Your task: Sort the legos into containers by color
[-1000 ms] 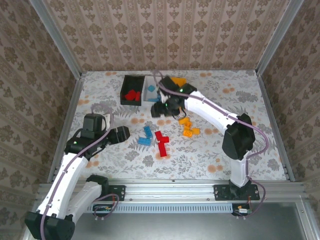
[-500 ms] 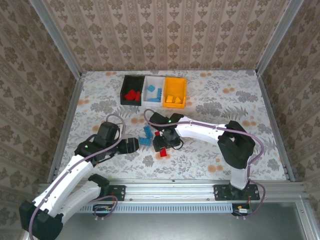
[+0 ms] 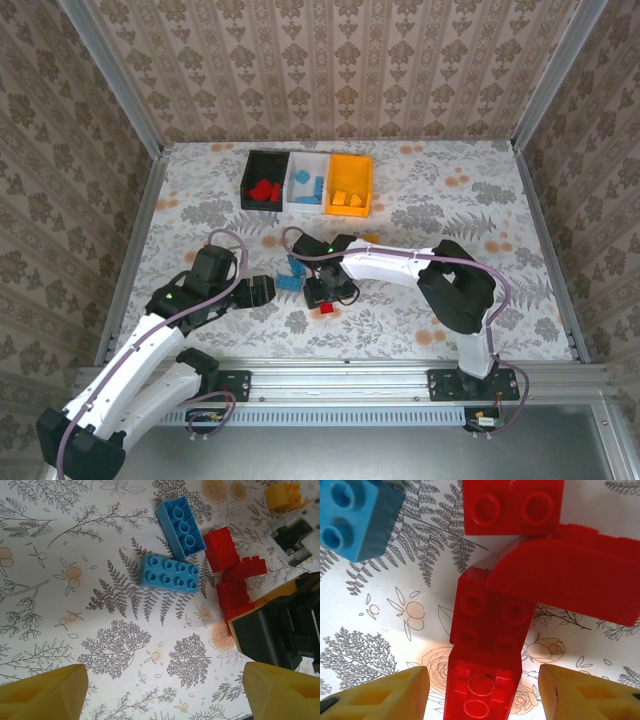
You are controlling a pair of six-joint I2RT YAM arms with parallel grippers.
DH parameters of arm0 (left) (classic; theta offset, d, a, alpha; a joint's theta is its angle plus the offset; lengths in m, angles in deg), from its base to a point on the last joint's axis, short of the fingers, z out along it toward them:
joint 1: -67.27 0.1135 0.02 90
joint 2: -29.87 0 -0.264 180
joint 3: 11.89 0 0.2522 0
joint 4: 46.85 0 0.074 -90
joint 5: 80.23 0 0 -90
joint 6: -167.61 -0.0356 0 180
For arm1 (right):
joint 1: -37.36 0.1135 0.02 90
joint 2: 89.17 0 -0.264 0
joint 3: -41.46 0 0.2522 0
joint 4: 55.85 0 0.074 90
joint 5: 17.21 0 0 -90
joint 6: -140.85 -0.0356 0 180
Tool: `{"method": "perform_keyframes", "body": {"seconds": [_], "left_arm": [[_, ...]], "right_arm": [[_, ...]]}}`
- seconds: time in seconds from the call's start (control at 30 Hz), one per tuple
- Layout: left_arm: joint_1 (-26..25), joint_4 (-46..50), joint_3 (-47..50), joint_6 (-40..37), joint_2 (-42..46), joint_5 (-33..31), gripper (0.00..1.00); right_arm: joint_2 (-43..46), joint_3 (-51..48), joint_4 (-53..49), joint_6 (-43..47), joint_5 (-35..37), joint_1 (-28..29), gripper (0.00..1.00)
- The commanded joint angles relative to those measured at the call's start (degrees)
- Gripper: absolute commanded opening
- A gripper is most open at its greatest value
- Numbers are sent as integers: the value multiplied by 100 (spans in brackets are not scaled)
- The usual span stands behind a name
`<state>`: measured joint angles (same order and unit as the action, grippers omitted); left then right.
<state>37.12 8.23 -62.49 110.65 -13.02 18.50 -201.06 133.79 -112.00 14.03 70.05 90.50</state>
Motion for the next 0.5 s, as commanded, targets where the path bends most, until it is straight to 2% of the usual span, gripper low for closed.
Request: {"method": "perform_keyframes", "body": {"seconds": [0.0,0.1,0.27,0.47], "left_arm": [[62,115,-91,-17,25,-21,82],[87,136,-95,-8,57,-18,82],[154,149,-104,-26,75,15,82],[211,64,-172,-68,-39,84,82]], "right_arm": [[-120,-61,2,-115,124,29,59],[-167,-81,7,-111,128,29,54],[12,-156,-31,-150,299,33,40],[489,-391,-76,-226,372,12,35]]}}
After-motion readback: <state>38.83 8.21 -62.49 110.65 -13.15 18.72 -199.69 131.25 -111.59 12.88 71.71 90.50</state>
